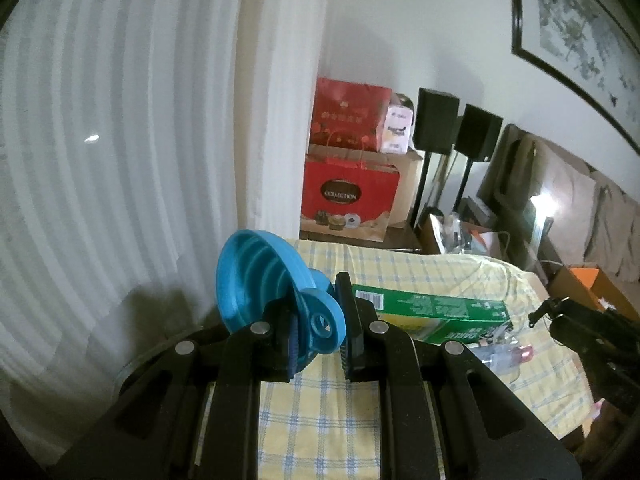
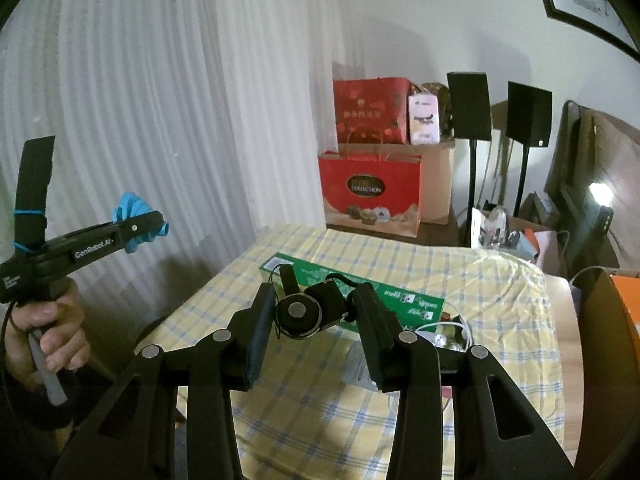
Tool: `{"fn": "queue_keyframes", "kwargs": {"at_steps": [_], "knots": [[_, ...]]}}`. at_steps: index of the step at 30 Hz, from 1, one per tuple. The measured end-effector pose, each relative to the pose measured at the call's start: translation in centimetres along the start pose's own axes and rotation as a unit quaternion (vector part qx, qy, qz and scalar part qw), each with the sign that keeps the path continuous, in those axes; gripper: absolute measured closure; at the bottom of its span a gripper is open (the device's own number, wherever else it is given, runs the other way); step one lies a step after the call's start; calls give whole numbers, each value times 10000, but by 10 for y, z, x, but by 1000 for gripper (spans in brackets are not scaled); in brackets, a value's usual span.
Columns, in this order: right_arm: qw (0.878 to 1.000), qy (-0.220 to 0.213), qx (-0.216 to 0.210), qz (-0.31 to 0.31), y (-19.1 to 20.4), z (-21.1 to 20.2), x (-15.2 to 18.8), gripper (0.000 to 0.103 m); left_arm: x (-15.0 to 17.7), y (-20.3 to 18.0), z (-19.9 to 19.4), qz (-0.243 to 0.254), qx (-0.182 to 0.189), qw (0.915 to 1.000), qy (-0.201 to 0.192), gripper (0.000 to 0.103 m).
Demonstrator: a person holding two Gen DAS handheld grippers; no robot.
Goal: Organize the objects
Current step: 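Carry the held blue funnel toward the orange cardboard box with the left tool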
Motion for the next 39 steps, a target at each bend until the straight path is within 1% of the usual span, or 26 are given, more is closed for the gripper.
{"fn": "queue_keyframes", "kwargs": {"at_steps": [2,3,5,8,11,14,16,18,20,23,26,30,32,34,36,37,39], "knots": [[10000,-40,4,-24,0,-4,-3,62,-2,1,-2,9,-86,10000,-24,89],[10000,-52,1,-50,1,-6,-4,62,-3,3,-4,38,-208,9998,-51,89],[9999,-70,29,-134,2,-10,-7,62,-7,6,-9,2,-310,9995,-99,89],[9997,-102,87,-226,1,-18,-9,62,-12,9,-15,-73,-338,9993,-138,89],[9993,-121,167,-318,-4,-27,-9,62,-15,7,-21,-35,-430,9988,-235,89],[9989,-53,243,-407,-9,-36,-1,62,-10,2,-23,10,-443,9986,-277,89],[9983,-13,301,-501,-15,-43,4,62,-6,0,-22,2,-427,9989,-216,89],[9973,-107,423,-582,-25,-53,6,62,-1,-2,-19,-7,-411,9991,-134,89],[9971,-143,518,-535,-41,-64,8,62,3,-7,-16,35,-413,9991,-35,89],[9958,-206,798,-407,-71,-83,10,62,4,-13,-16,55,-421,9991,-21,89],[9953,-270,902,-235,-92,-98,12,62,3,-20,-19,79,-445,9990,-71,89],[9951,-379,911,-33,-109,-115,16,62,5,-37,-17,106,-390,9992,-3,88],[9949,-406,922,-38,-112,-121,17,62,4,-48,-15,102,-381,9992,19,88],[9947,-458,924,-50,-112,-129,19,62,5,-63,-15,109,-281,9995,48,88],[9943,-534,924,-17,-116,-136,20,62,5,-79,-17,202,-234,9995,14,88],[9946,-499,906,-48,-117,-138,20,62,5,-86,-18,288,-235,9993,-6,88],[9934,-573,991,-109,-124,-145,18,62,3,-98,-19,395,-293,9988,-87,89]]}}
Point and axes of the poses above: each gripper's, at about its wrist camera, not at the fingertips, and z roughly the way its jaws point, y to its left, x to its underside, the point moved 10 cm from there along z, roughly the way its jaws point, and after that the axes turned 9 degrees about -z, right-handed, at the moved point
